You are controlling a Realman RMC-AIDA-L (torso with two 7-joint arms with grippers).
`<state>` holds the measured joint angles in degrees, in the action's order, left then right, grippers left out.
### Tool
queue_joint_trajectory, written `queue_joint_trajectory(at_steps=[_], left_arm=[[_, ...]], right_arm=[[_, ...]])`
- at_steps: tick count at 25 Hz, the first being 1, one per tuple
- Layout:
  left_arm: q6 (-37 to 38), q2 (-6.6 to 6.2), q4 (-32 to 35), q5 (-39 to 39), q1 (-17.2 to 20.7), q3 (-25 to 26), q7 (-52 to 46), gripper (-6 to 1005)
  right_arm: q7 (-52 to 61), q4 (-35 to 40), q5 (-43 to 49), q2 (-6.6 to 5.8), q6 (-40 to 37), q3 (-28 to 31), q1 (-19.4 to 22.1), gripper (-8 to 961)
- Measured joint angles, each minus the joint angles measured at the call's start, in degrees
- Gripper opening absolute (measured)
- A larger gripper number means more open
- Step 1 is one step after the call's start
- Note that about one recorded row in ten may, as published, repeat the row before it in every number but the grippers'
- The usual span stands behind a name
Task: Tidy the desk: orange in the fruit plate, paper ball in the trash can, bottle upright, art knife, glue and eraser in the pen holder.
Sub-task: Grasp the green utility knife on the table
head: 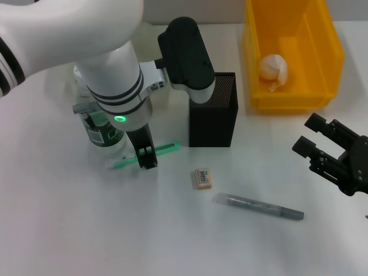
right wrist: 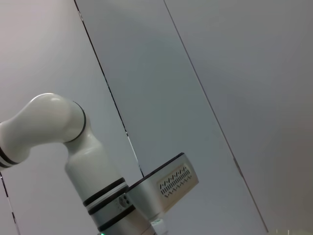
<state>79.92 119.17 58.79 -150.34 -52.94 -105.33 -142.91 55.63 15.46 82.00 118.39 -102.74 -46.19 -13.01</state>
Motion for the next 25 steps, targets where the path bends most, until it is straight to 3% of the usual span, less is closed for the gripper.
queue_joint_trajectory(at_steps=[25], left_arm=[[-1.7, 0.0, -2.4, 0.1, -0.5, -2.1, -0.6, 360]], right_arm=[[0.0, 0.0, 0.1, 0.37, 0.0, 0.0, -0.3, 722]])
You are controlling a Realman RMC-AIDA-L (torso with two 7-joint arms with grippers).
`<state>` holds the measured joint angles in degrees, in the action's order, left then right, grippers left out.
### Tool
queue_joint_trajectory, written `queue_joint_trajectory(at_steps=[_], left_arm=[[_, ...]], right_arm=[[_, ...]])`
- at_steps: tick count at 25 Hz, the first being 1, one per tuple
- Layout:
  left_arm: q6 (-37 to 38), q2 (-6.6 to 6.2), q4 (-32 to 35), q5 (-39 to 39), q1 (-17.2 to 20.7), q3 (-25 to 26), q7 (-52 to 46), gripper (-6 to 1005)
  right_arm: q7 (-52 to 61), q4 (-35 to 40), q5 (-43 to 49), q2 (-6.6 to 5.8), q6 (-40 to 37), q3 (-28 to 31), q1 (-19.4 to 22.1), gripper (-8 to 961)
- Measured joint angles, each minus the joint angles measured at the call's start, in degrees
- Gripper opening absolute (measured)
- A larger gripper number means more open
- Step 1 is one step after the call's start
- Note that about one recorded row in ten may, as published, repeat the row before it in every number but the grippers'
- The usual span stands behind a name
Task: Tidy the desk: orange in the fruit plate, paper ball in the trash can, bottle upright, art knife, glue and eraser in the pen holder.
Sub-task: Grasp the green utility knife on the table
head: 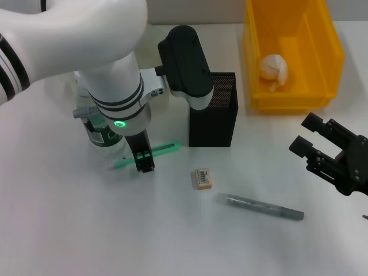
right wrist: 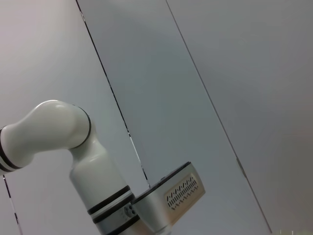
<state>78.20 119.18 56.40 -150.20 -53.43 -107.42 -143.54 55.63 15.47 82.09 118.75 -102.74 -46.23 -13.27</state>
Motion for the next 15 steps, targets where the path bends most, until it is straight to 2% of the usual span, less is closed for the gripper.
queue_joint_trajectory(at_steps=[15], left_arm=[[-0.7, 0.0, -0.4, -0.1, -0.1, 0.0, 0.0, 347]], right_arm=[[0.0, 0.0, 0.0, 0.07, 0.0, -0.1, 0.0, 721]])
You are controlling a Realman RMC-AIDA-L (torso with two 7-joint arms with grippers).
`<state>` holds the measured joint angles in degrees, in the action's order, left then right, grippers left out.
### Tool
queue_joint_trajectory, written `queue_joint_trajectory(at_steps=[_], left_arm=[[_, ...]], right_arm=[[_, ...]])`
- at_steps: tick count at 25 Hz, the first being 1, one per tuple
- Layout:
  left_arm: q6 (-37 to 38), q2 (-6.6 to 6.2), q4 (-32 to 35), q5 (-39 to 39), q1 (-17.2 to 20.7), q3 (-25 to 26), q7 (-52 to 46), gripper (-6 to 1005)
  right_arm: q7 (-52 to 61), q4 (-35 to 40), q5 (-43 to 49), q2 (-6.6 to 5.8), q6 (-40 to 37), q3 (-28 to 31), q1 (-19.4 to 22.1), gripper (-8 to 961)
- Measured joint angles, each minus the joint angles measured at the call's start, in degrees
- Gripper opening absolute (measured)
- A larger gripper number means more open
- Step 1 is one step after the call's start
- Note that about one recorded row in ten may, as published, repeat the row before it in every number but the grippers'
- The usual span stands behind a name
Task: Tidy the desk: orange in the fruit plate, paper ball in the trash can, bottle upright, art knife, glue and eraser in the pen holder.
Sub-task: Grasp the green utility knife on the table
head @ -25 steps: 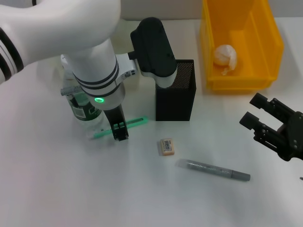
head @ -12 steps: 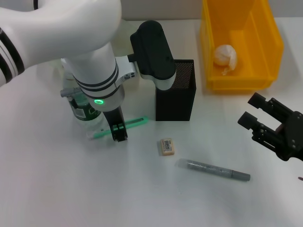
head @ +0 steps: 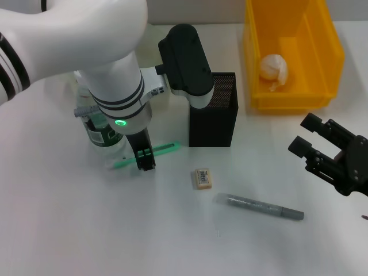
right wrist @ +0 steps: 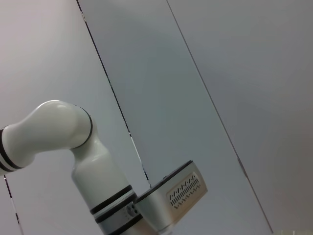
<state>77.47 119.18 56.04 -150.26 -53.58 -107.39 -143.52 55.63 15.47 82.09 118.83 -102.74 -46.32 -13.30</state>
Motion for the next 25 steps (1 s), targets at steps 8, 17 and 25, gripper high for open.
queue_joint_trajectory(at_steps=[8, 17, 25], left_arm=[[0.0, 0.0, -0.1, 0.0, 0.0, 0.3, 0.0, 340], [-0.3, 0.0, -0.7, -0.2, -0.3, 0.0, 0.0, 334], [-1.0, 0.0, -1.1, -0.3, -0.3, 0.0, 0.0, 332]], right_arm=[[0.0, 0.0, 0.0, 0.0, 0.0, 0.0, 0.1, 721], [0.0, 0.0, 0.0, 0.07, 0.0, 0.0, 0.1, 722], [0.0, 0.0, 0.0, 0.09, 0.1, 0.0, 0.0, 722]])
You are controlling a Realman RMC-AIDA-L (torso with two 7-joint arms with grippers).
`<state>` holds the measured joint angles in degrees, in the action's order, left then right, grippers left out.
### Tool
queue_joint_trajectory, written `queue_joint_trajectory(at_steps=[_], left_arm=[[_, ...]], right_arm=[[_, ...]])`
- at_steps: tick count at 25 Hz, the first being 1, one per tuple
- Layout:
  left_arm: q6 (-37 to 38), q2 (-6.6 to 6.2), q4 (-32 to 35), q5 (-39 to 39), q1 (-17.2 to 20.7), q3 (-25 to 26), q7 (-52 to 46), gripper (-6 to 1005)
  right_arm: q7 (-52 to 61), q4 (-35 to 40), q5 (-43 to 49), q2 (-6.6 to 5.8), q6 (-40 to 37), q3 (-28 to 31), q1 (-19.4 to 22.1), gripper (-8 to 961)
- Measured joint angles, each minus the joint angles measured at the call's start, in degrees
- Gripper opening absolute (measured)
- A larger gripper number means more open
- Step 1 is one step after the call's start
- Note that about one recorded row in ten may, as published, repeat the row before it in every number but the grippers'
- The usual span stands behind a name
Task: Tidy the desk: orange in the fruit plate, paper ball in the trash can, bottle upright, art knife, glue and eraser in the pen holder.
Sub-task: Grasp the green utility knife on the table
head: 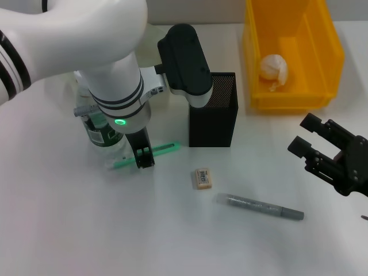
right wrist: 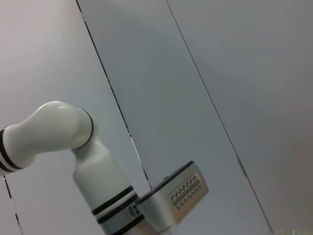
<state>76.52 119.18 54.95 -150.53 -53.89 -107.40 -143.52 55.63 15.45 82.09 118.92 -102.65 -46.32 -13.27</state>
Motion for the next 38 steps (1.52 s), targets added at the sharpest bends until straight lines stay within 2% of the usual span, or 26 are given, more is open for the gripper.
queue_joint_trajectory(at_steps=[32, 38], left_arm=[[-0.4, 0.0, -1.2, 0.2, -0.1, -1.1, 0.0, 327], [-0.5, 0.0, -1.3, 0.3, -0.1, -1.4, 0.0, 271]], right_arm=[[0.0, -0.6, 0.6, 0.0, 0.0, 0.0, -0.3, 721], [0.0, -0.7, 0.6, 0.0, 0.0, 0.0, -0.2, 721]])
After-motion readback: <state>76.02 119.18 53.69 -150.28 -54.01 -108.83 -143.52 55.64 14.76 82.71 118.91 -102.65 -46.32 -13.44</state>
